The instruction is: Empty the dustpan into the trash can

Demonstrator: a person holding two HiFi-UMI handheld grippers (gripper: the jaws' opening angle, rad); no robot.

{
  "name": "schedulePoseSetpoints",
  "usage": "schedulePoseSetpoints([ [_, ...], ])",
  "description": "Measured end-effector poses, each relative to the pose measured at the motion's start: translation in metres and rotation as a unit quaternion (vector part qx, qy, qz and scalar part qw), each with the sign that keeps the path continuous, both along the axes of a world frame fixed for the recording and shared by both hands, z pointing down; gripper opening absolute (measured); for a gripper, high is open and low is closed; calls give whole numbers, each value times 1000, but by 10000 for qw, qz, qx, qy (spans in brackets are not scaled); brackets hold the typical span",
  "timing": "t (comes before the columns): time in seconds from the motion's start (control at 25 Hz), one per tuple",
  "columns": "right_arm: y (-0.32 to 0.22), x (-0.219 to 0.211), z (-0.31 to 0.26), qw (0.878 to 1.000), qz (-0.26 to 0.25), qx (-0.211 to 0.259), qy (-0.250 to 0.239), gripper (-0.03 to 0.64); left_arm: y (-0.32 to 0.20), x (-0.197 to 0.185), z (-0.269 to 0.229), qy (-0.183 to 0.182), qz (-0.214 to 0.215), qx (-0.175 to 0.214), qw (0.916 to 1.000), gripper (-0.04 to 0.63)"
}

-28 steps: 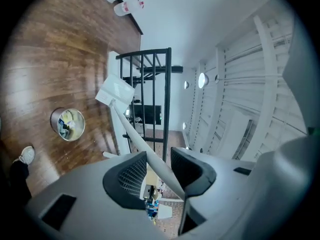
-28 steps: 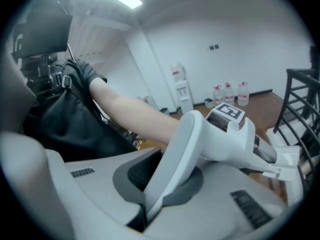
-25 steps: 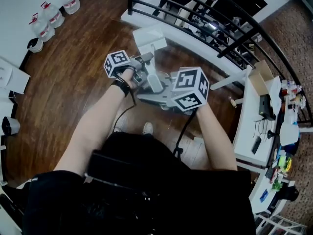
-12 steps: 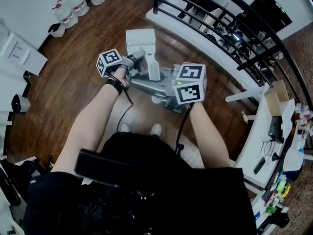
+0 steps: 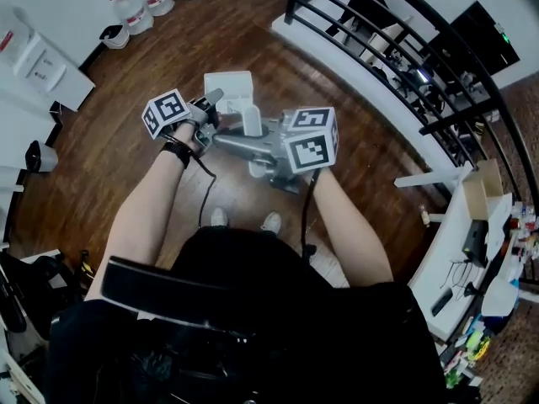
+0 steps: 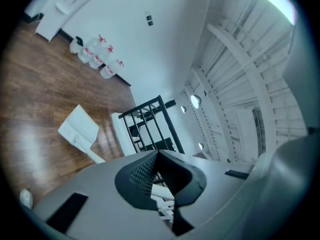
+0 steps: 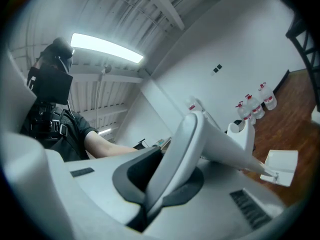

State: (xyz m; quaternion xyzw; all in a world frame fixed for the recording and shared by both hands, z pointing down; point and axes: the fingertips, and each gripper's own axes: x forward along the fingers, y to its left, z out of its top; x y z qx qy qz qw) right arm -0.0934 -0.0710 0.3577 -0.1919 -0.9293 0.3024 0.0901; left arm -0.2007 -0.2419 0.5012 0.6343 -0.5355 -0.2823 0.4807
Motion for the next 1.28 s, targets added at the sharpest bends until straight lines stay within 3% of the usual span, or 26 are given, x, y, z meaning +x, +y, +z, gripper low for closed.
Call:
schedulePoseSetpoints([
  [0.2,-8,-13,32,9990,-10,-428,136,8,21,-29,-42,-996,-244,717,9921,-8],
  [0.36,-16,-29,65,9966,-28,-788,228,8,38,-52,-79,-1849,-604,1120,9745,-6],
  [0.64,-44,-39,136,9910,58,-1256,458,6,59,-46,-122,-3360,-794,1338,9289,-6],
  [0.84,-80,-38,177,9794,443,-1923,432,6,67,-32,-139,-4496,-930,1418,8770,-6],
  [1.08,-107,-37,220,9667,755,-2393,497,6,76,-20,-137,-5123,-925,1380,8426,-6],
  [1.2,-111,-34,242,9651,807,-2411,630,6,85,-19,-135,-5265,-1004,1328,8337,-6],
  [1.28,-114,-34,249,9671,779,-2347,600,6,90,-23,-133,-5284,-1080,1253,8327,-6],
])
